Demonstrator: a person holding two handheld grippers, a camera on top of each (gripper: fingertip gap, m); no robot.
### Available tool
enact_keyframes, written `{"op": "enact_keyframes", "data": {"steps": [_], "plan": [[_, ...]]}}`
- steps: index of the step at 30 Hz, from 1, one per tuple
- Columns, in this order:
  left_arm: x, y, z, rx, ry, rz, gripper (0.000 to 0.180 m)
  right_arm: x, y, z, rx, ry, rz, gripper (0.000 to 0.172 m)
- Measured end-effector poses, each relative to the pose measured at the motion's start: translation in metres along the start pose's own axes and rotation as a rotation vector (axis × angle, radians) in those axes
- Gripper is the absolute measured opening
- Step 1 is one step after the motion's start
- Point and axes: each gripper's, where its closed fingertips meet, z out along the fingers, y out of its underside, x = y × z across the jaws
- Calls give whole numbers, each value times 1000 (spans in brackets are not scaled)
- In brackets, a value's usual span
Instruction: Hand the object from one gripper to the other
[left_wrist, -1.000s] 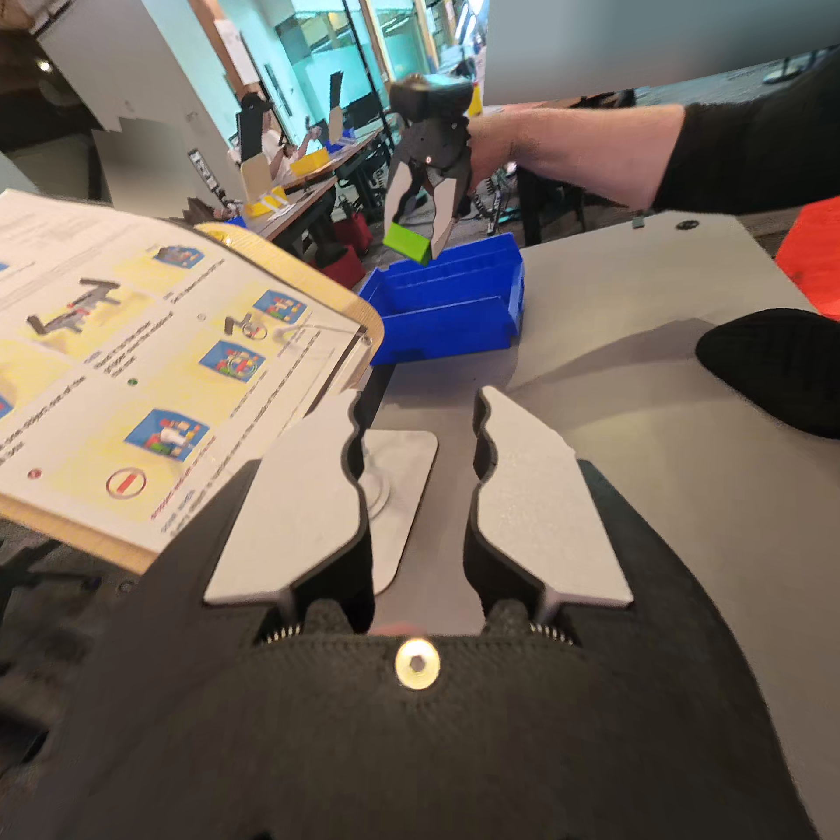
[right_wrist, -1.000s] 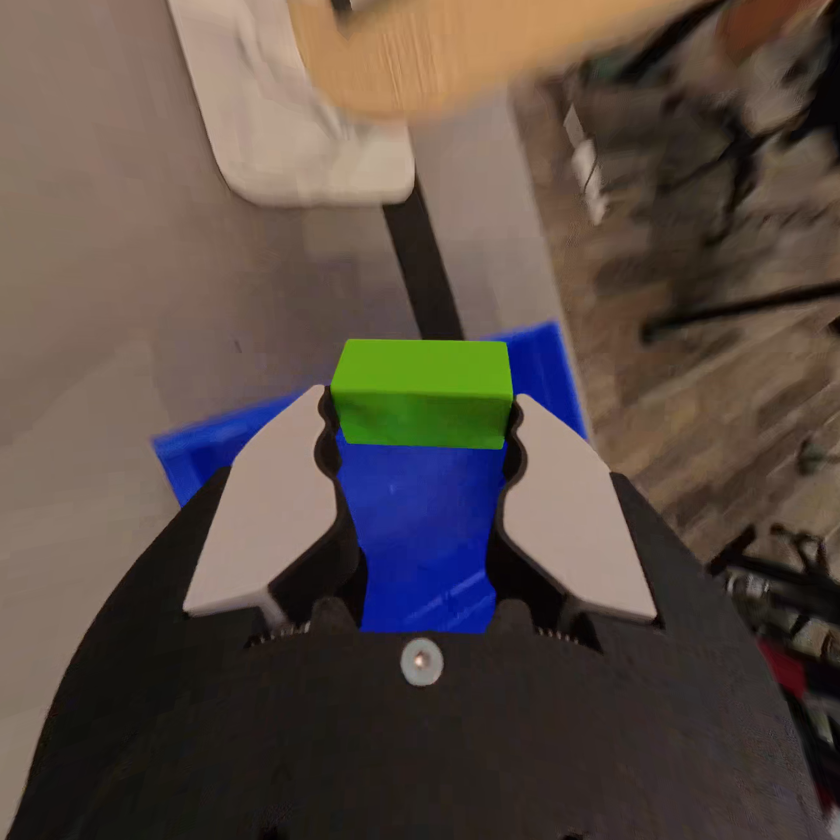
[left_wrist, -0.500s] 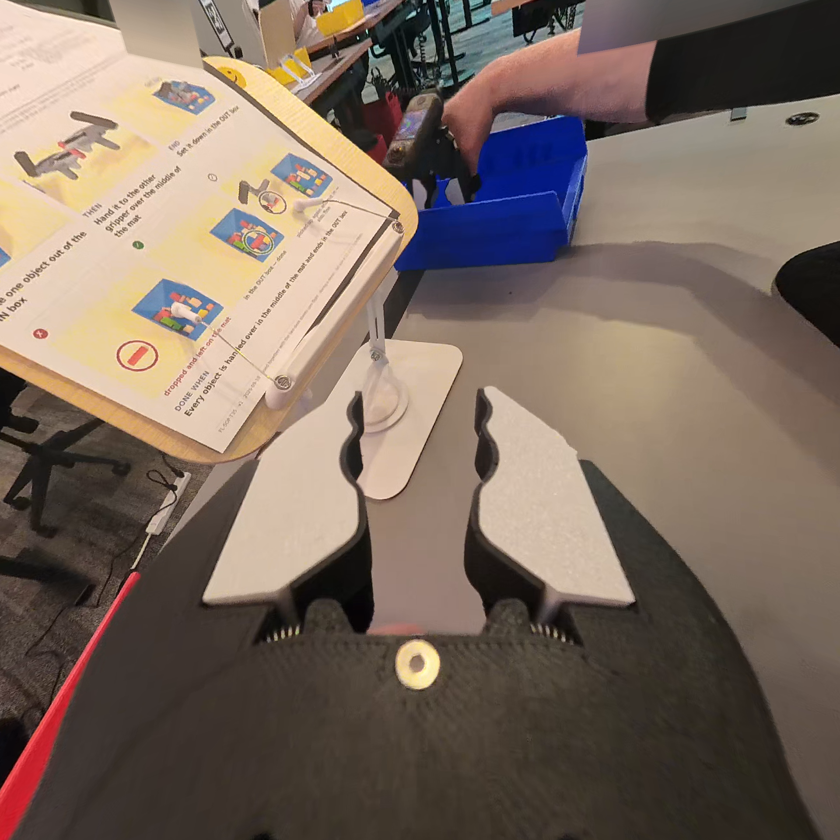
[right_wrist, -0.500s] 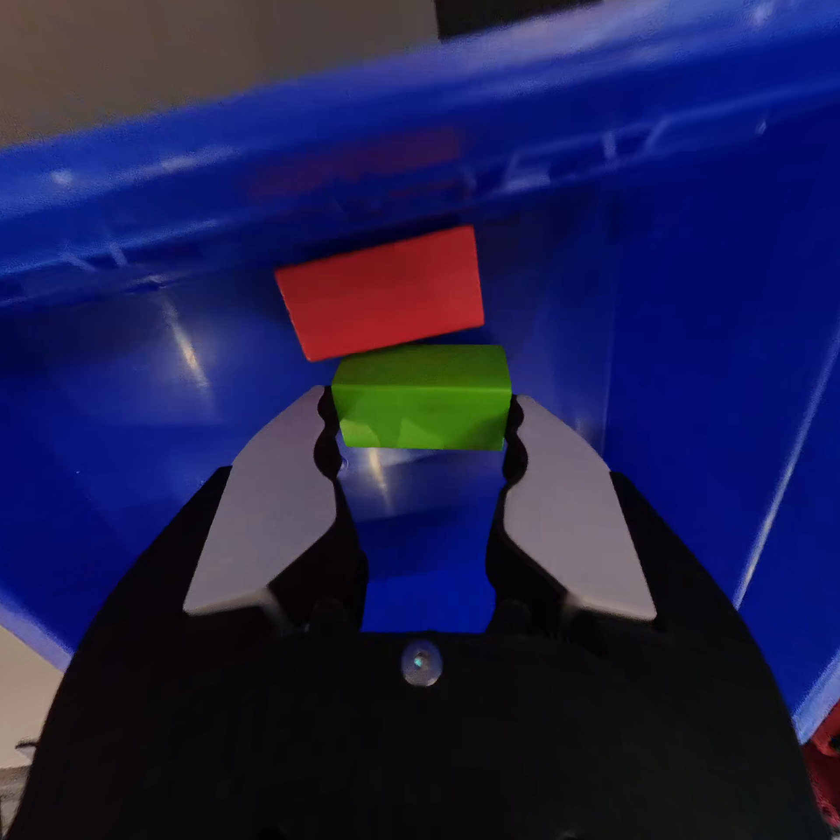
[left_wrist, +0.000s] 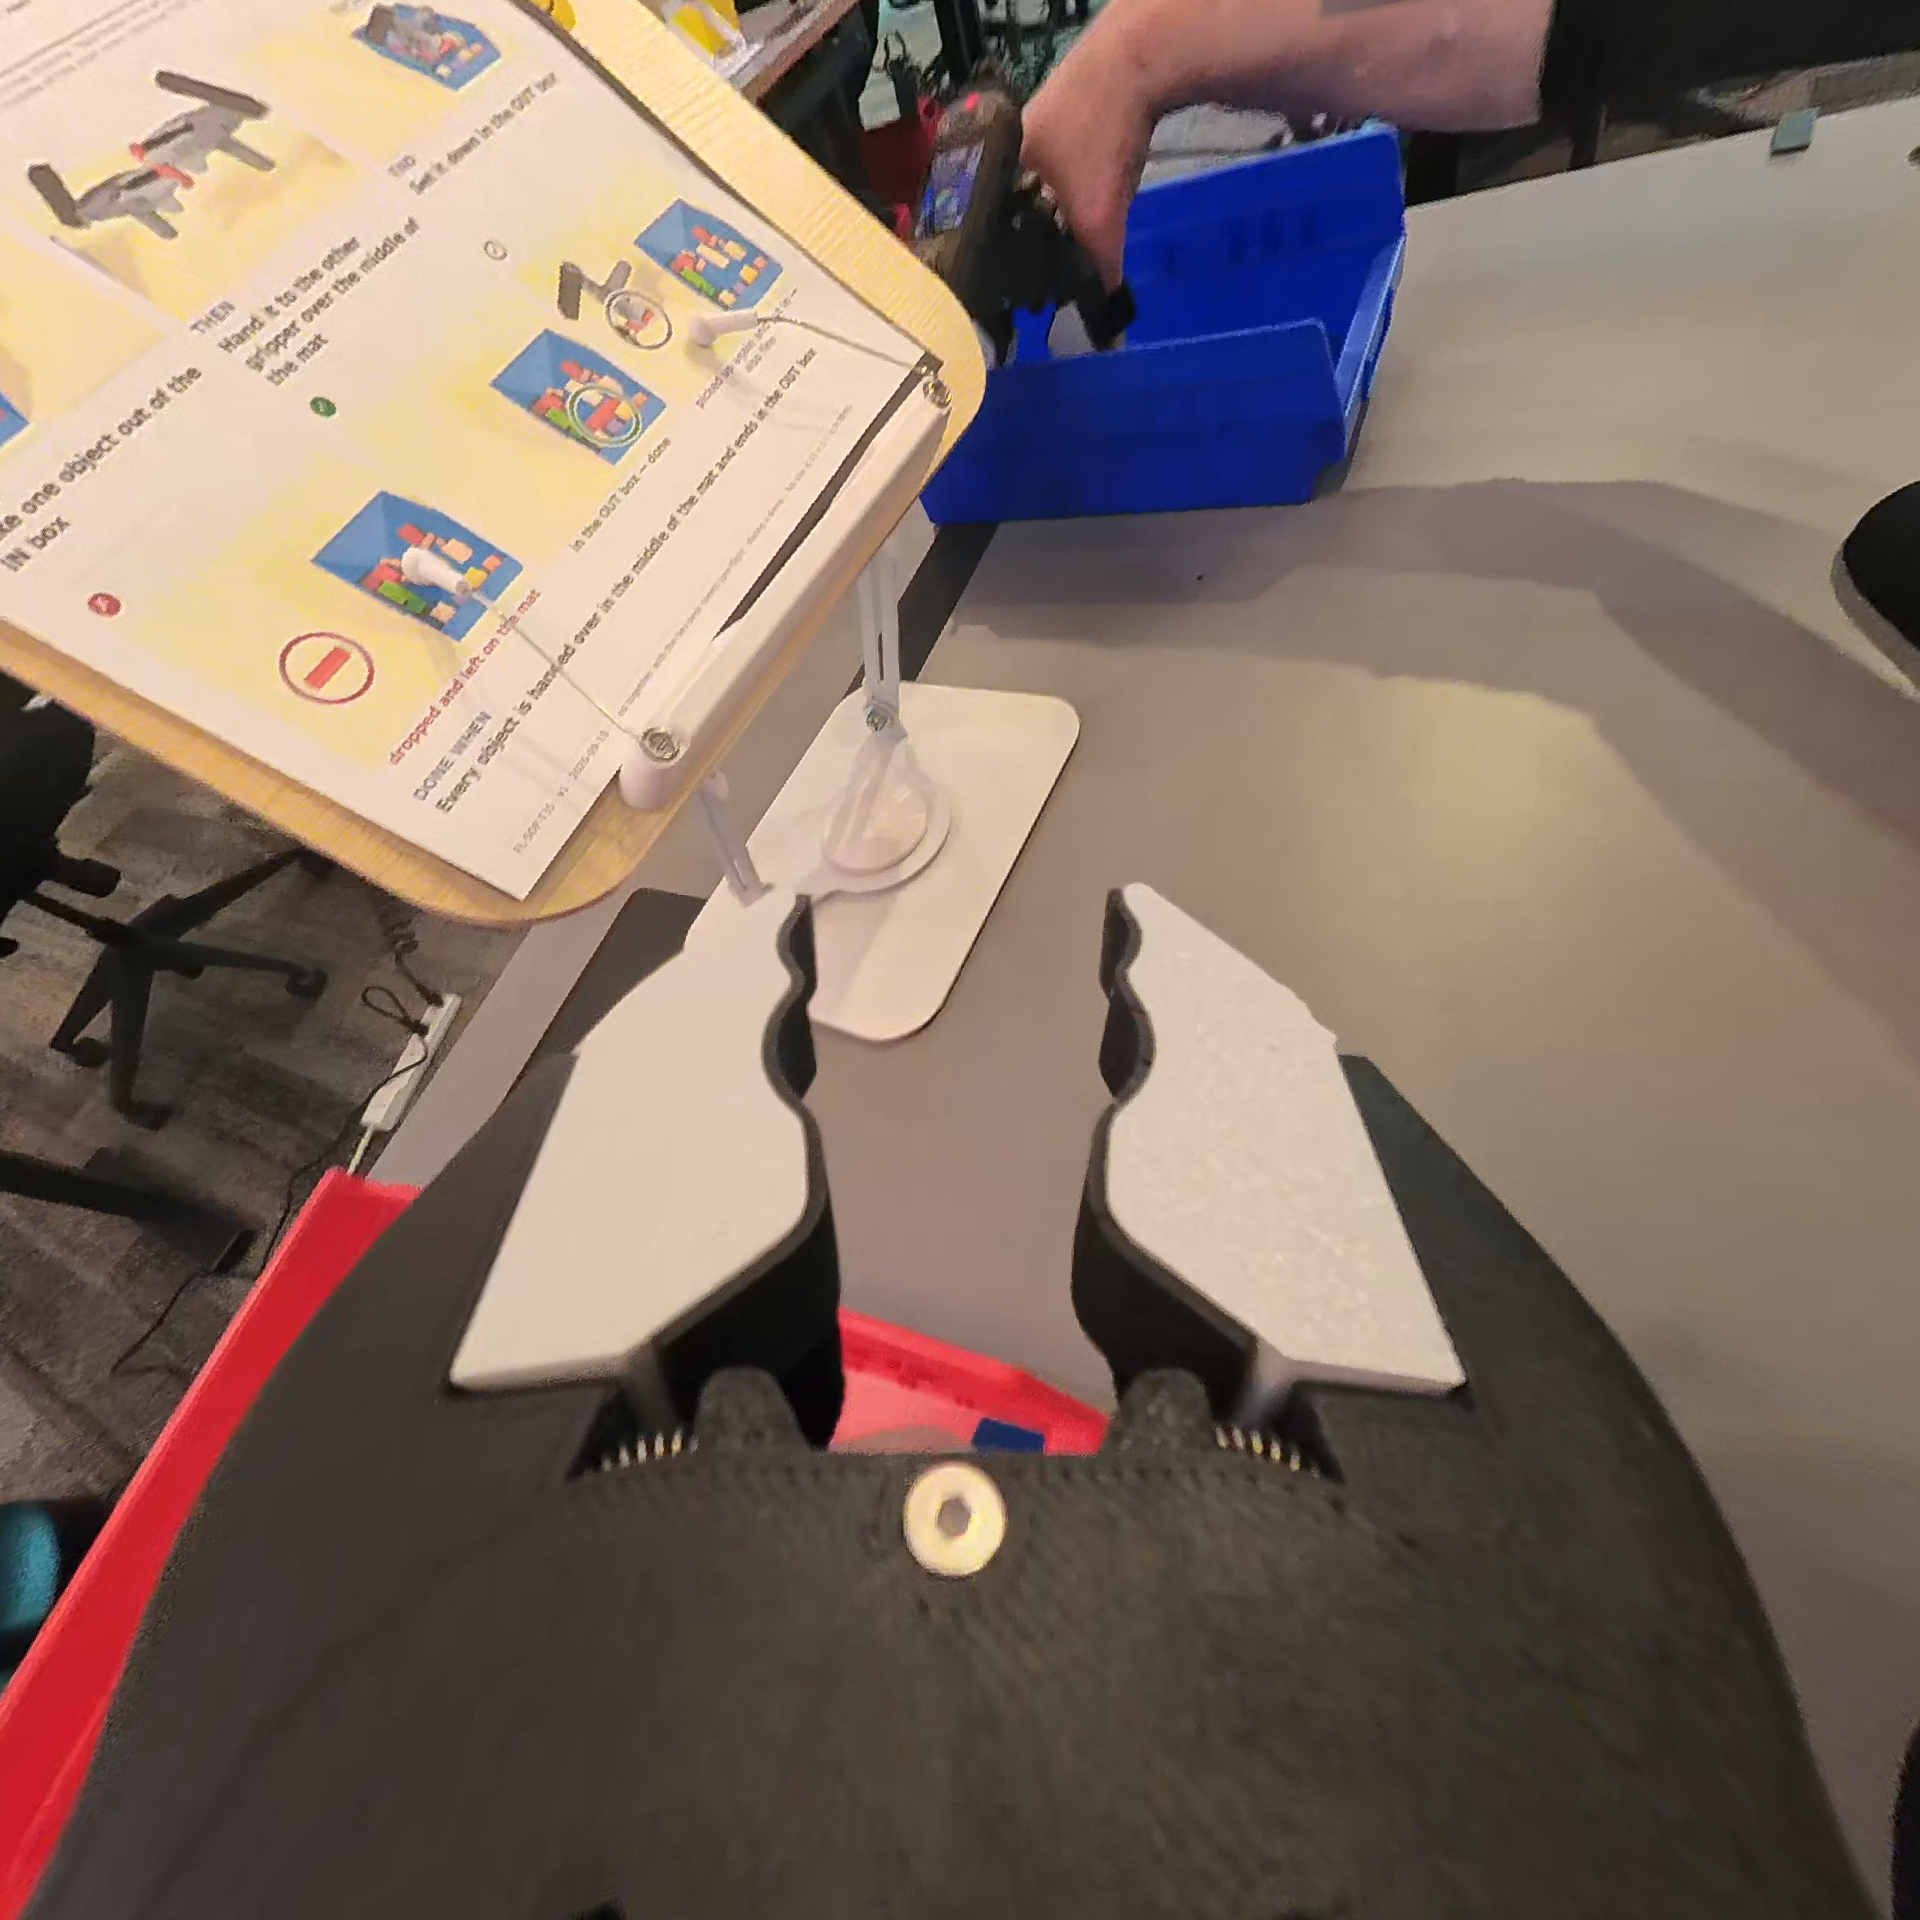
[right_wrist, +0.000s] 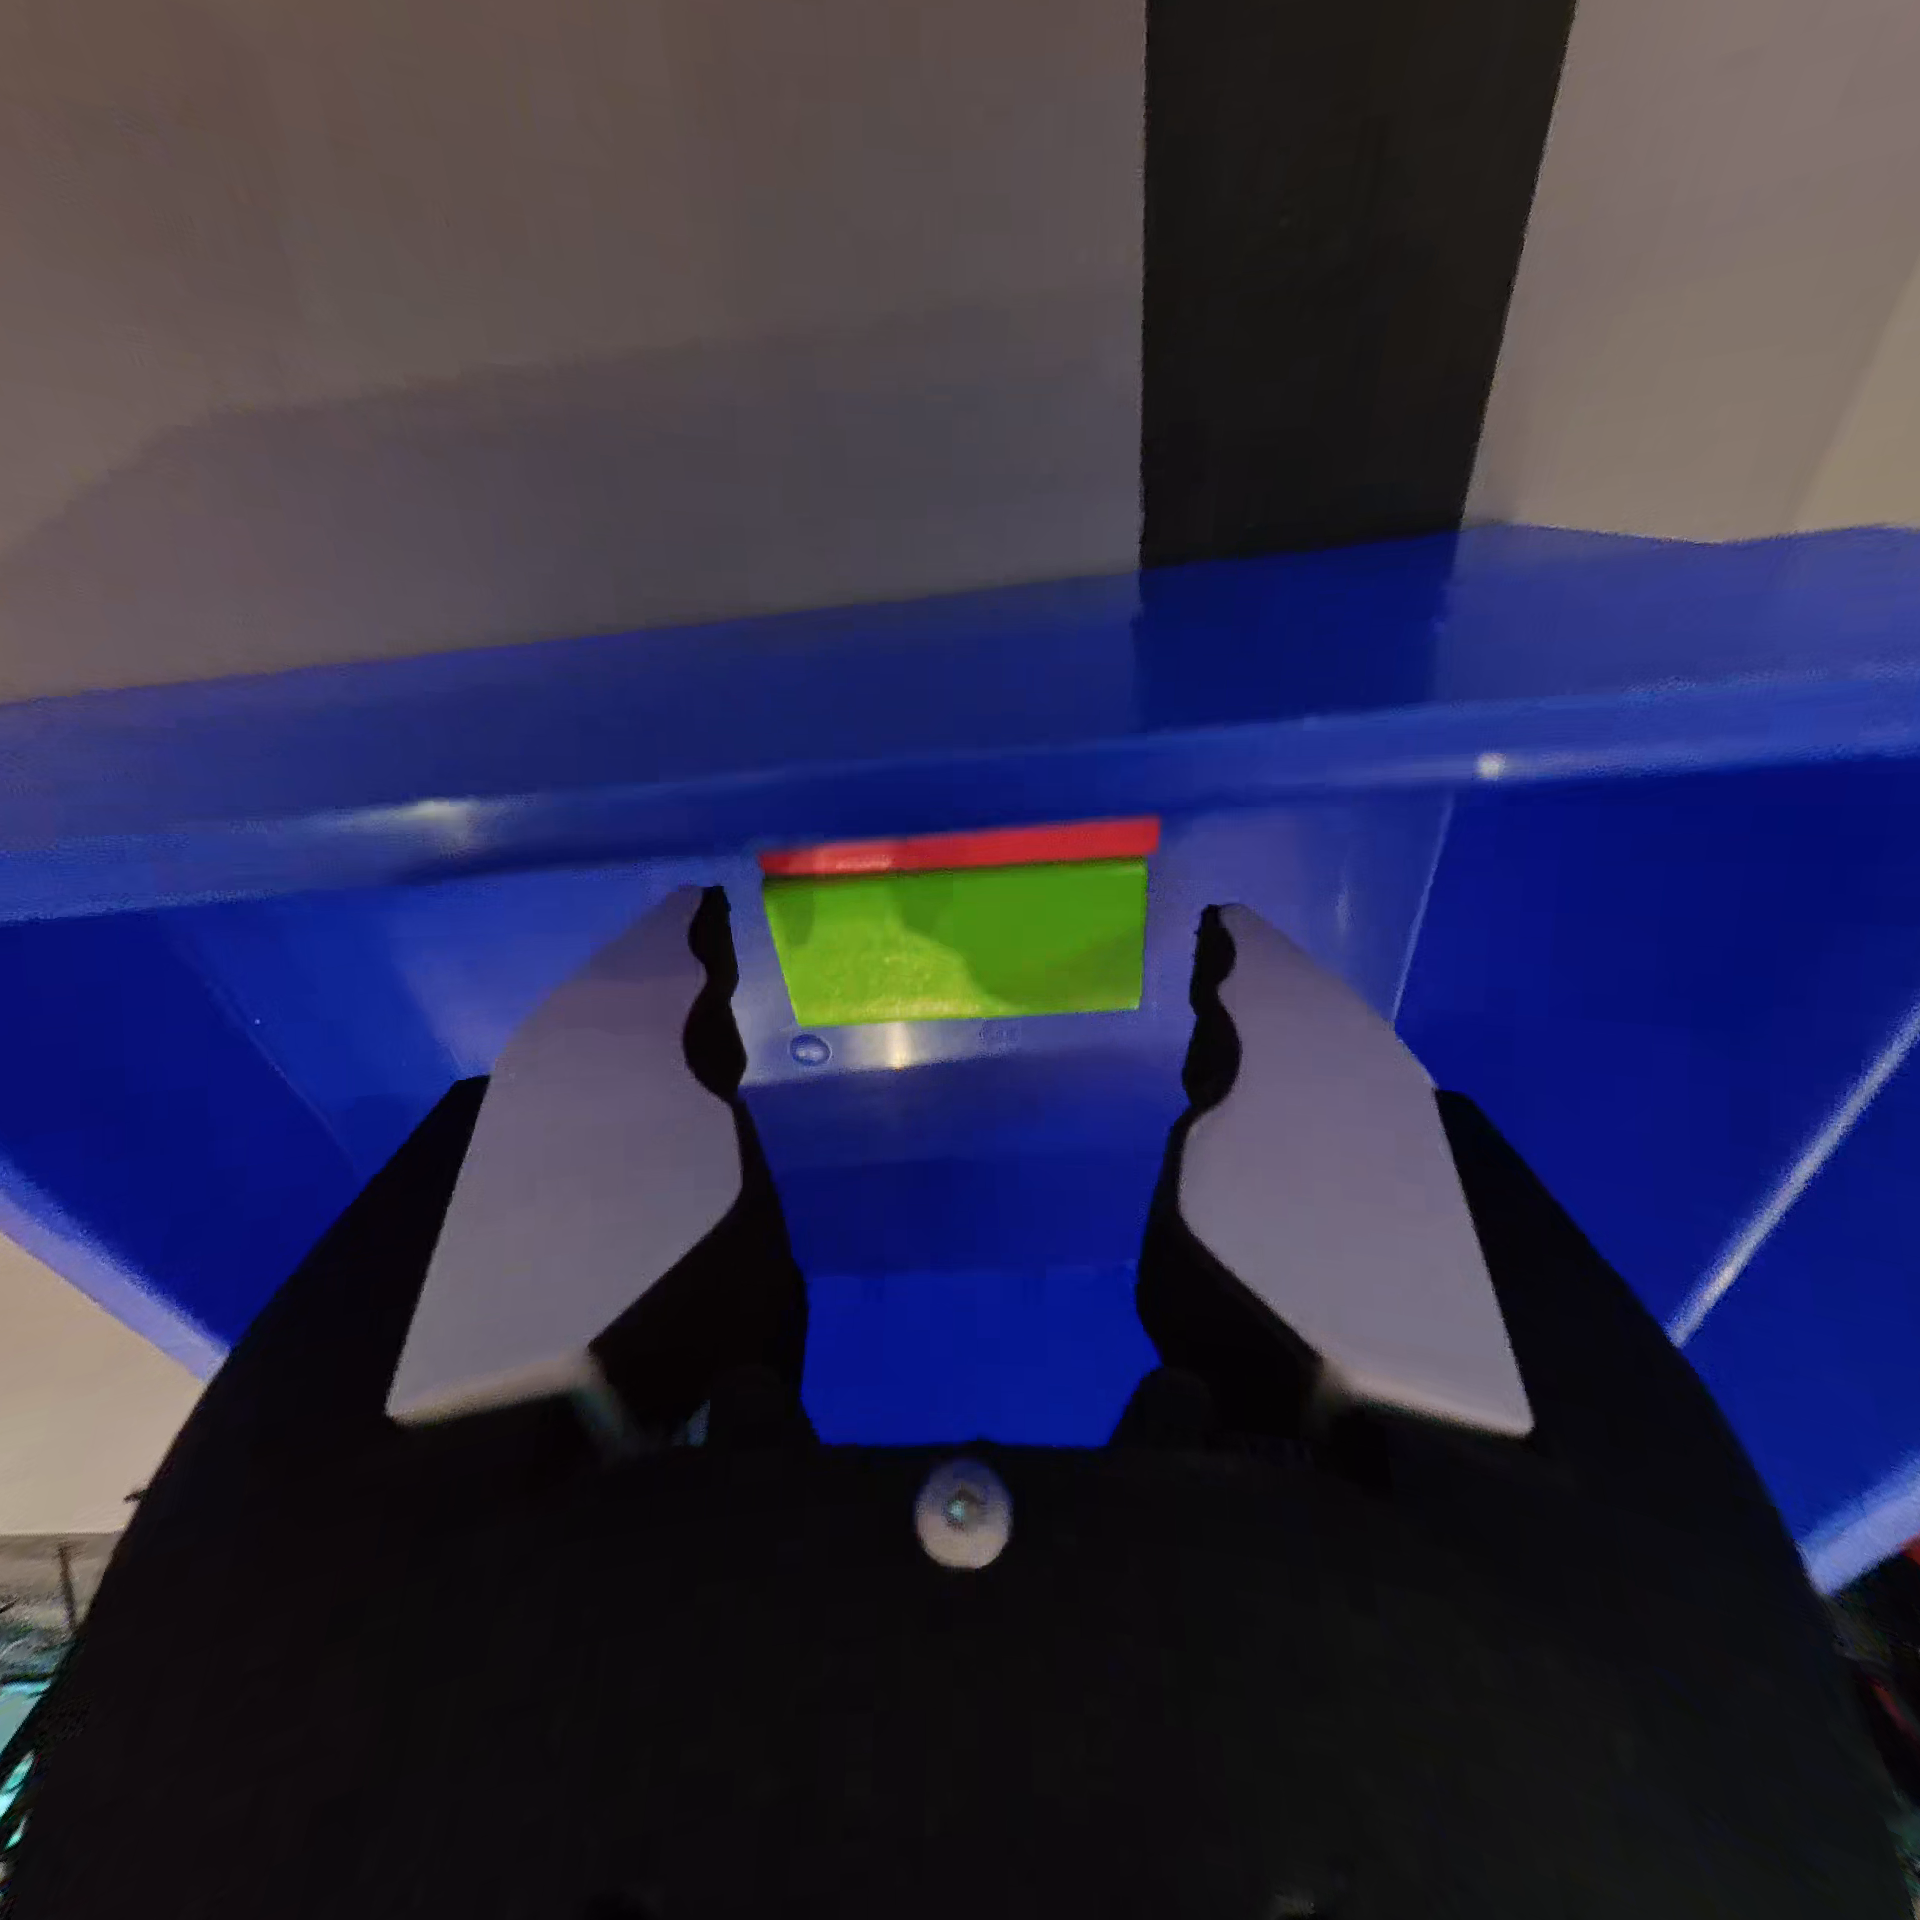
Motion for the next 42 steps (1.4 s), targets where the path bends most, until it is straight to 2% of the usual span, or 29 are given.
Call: {"op": "enact_keyframes", "data": {"steps": [4,8,10,15,21,29,32,36,38,42], "plan": [[-23,21,-19,-129,-82,37,65,-4,6,-28,15,110,21,88],[-69,68,-51,-369,-165,109,72,-22,7,-70,57,272,43,82],[-86,96,-60,-487,-125,109,75,-38,0,-90,101,336,43,84],[-134,185,-78,-884,-69,225,80,-85,-26,-122,188,445,11,78],[-166,248,-59,-1100,59,259,80,-120,-59,-130,234,480,-22,75],[-171,289,-45,-1215,197,223,72,-143,-79,-120,257,440,-48,74],[-171,302,-48,-1299,218,248,69,-144,-80,-118,246,435,-53,74],[-177,303,-44,-1288,200,236,68,-145,-83,-116,249,431,-57,74],[-182,305,-46,-1304,189,239,75,-146,-84,-114,246,429,-62,74],[-182,308,-45,-1298,198,223,78,-149,-86,-113,249,425,-70,73]]}}
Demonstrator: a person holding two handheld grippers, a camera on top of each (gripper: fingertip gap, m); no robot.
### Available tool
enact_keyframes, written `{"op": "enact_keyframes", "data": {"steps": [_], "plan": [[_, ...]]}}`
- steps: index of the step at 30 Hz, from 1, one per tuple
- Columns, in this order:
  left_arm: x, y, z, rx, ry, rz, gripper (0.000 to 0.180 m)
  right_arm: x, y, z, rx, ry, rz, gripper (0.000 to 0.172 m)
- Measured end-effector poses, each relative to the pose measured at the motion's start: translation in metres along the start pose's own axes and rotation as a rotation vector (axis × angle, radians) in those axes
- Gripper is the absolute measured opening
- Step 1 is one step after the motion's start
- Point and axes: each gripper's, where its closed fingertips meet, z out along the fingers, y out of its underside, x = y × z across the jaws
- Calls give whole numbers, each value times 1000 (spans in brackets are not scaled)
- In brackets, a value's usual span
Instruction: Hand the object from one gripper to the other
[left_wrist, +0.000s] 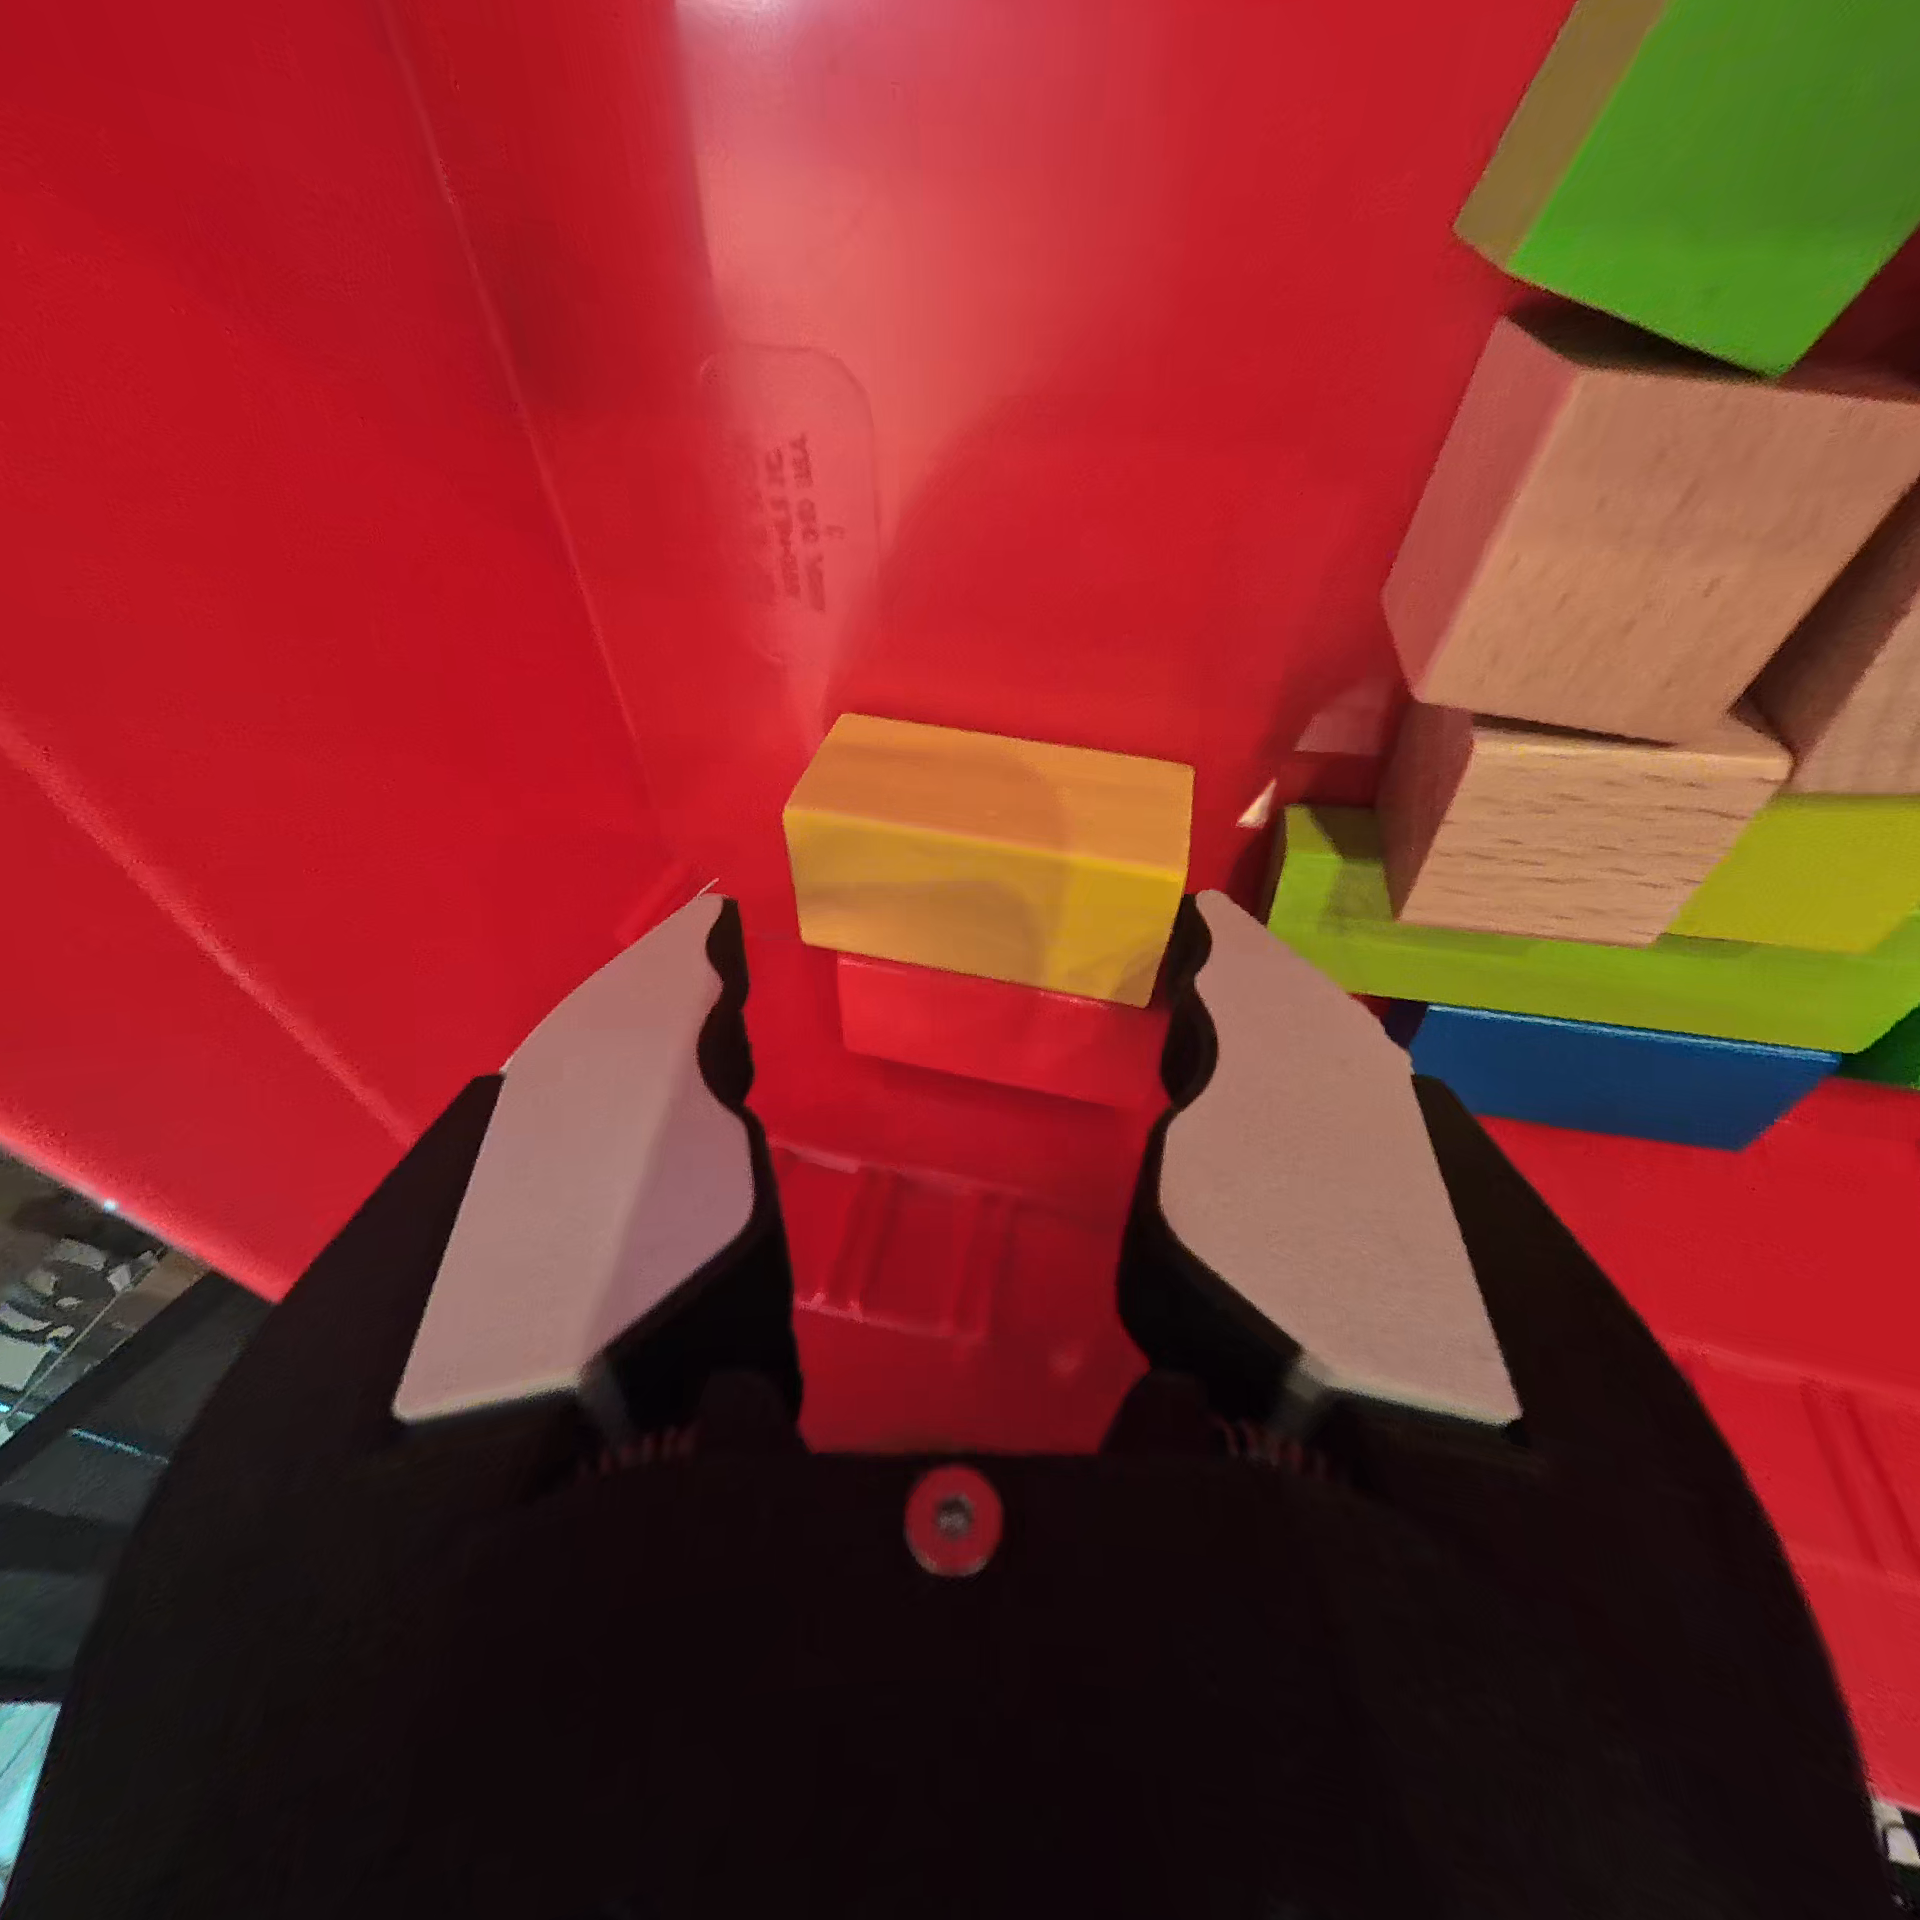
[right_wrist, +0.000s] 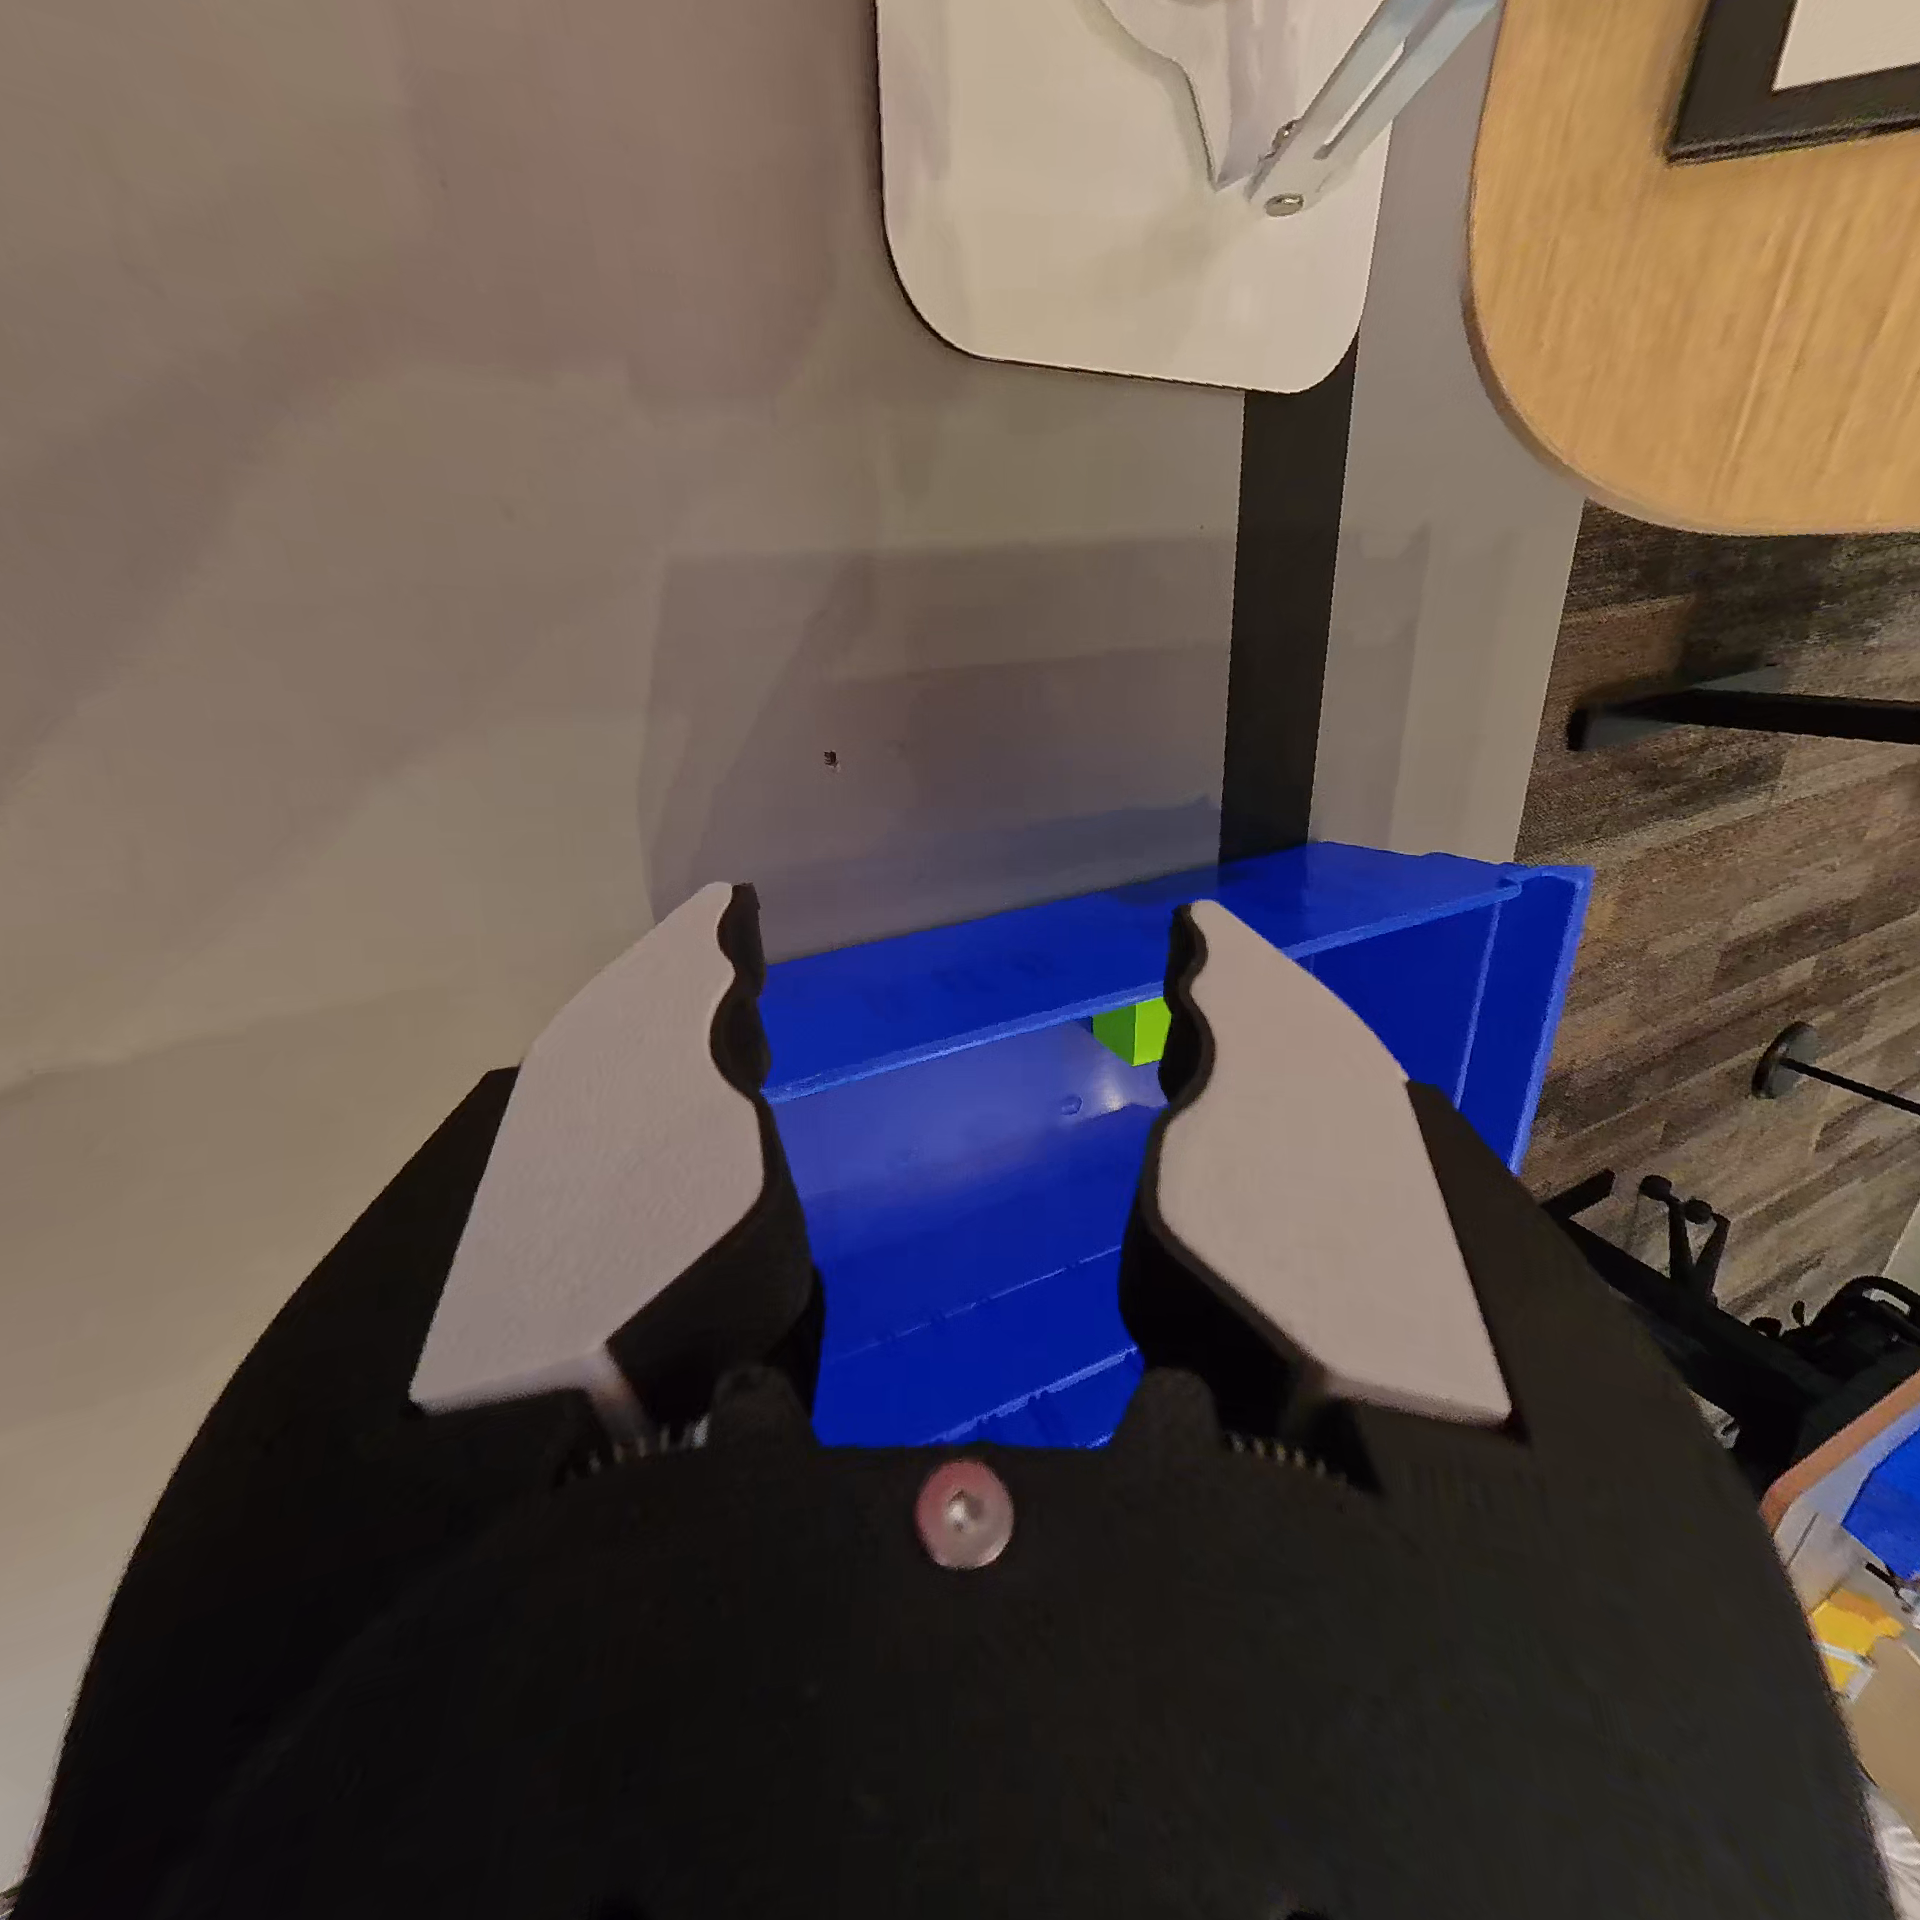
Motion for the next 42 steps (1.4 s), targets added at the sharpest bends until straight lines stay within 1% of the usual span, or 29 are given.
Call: {"op": "enact_keyframes", "data": {"steps": [3,7,9,11,13,15,18,20,23,25,27,29,32,35,37,42], "plan": [[4,-2,5,4,31,3,71,-3,-2,0,2,-2,-5,73],[5,-3,5,15,39,-8,70,-4,-6,-2,20,7,-1,73],[5,-7,-2,67,19,-23,70,-4,-16,-8,62,27,8,73],[-1,-12,-20,148,-40,-78,70,-5,-37,-20,149,64,8,73],[-4,-27,-56,309,-112,-143,70,-9,-75,-39,304,90,21,69],[1,-56,-107,534,-179,-194,70,-12,-120,-57,473,138,18,72],[27,-103,-188,820,-256,-196,70,-24,-190,-77,724,139,26,76],[52,-136,-234,973,-270,-174,69,-32,-227,-85,857,128,24,78],[94,-180,-291,1167,-251,-108,70,-36,-268,-93,1000,124,37,81],[118,-204,-319,1252,-229,-64,70,-34,-284,-97,1078,103,69,81],[139,-224,-336,1308,-215,-16,70,-33,-293,-102,1140,77,97,79],[154,-240,-347,1351,-179,15,69,-32,-296,-107,1182,67,108,82],[165,-255,-359,1396,-170,47,69,-33,-294,-111,1193,52,101,82],[171,-262,-365,1426,-156,70,69,-36,-290,-118,1213,29,86,78],[175,-265,-368,1443,-137,98,69,-41,-288,-121,1226,-3,65,69],[181,-271,-377,1481,-105,123,69,-43,-281,-129,1297,-30,74,66]]}}
